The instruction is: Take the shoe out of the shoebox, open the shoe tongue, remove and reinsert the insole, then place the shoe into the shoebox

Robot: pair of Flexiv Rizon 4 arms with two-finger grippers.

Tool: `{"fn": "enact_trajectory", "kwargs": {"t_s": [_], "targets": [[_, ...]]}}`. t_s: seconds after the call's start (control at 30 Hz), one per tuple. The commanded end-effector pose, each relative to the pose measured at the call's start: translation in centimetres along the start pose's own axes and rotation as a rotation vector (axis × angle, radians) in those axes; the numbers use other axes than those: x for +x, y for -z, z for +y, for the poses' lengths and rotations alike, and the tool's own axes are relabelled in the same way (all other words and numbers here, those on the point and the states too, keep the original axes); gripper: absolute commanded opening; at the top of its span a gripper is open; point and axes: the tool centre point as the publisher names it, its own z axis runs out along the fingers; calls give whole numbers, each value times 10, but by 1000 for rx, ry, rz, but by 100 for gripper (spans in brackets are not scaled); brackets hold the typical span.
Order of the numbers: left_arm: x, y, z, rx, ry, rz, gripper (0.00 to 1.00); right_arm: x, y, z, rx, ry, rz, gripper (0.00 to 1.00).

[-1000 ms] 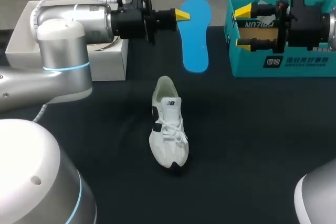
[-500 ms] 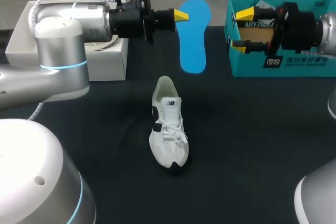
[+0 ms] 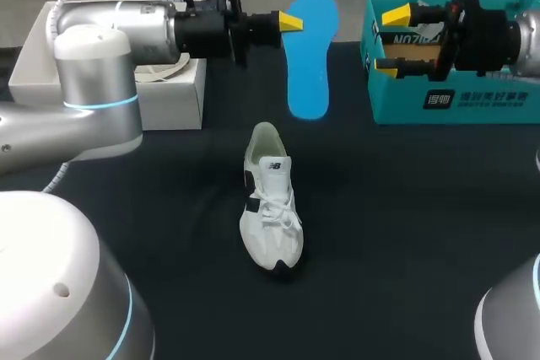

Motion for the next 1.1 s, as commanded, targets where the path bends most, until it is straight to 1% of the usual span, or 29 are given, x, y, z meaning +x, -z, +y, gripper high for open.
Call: {"fn": "enact_trajectory", "kwargs": {"t_s": [0.03,0.13,0.2,0.27,0.33,0.77,0.8,0.87,0.97,1.0,1.1], "targets": [[-1,1,0,33,-199,-7,0,0,-2,1,0,0,-1,100],[-3,1,2,53,-334,-61,0,0,-2,1,0,0,-1,100],[-2,1,3,55,-415,-64,0,0,-2,1,0,0,-1,100],[0,1,5,76,-542,-73,0,0,-2,1,0,0,-1,100],[2,2,5,124,-660,-63,0,0,-2,1,0,0,-1,100],[2,2,5,124,-660,-63,0,0,-2,1,0,0,-1,100],[4,2,5,106,-770,-41,0,0,-2,1,0,0,-1,100],[6,4,4,90,-859,-24,0,0,-2,1,0,0,-1,100],[4,7,3,27,-1056,-46,0,0,-2,1,0,0,-1,100],[4,8,2,7,-1086,-44,0,0,-2,1,0,0,-1,100],[3,10,3,-22,-1254,-20,0,0,-2,1,0,0,-1,100]]}}
